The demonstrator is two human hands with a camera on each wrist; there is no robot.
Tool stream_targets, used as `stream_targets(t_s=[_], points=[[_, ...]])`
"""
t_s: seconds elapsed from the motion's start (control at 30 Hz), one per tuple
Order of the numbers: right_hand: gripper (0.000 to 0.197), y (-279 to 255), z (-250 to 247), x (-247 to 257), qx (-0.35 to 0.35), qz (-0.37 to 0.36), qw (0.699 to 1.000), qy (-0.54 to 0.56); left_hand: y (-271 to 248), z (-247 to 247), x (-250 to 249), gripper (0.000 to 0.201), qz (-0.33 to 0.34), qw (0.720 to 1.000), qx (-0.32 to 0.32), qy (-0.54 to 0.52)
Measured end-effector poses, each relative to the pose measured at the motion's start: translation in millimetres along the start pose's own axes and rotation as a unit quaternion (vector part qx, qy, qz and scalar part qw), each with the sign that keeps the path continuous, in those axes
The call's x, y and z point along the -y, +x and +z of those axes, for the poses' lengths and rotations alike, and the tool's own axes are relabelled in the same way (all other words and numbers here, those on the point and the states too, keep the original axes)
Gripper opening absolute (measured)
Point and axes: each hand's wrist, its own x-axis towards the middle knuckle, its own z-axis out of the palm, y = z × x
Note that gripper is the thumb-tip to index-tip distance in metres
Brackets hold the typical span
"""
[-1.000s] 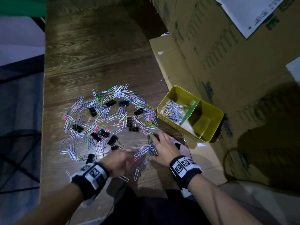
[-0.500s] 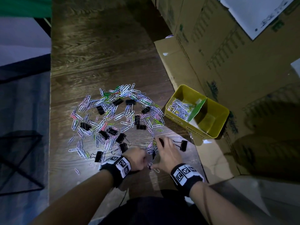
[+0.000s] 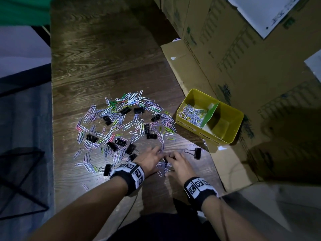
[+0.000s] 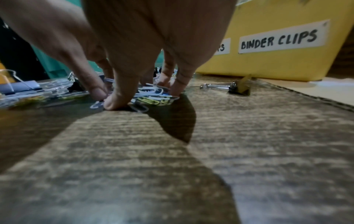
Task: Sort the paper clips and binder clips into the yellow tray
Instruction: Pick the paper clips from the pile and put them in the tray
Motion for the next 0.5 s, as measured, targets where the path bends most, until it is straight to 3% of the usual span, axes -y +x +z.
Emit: stream_targets(t_s=[0.2, 0.37, 0.5], points=[[0.033, 8, 1, 4, 0.015, -0.011, 1.0, 0.013, -6, 7, 5, 0.037, 0.013, 0.997, -0.026, -0.073], [0.03, 11, 1, -3, 0.006, -0.003, 1.0, -0.004, -10, 3, 14, 0.017, -0.016, 0.986, -0.083, -0.141], [0.032, 10, -3, -17, -0.025, 0.002, 0.998, 0.058, -13, -3, 20, 0.019, -0.054, 0.966, -0.136, -0.211]])
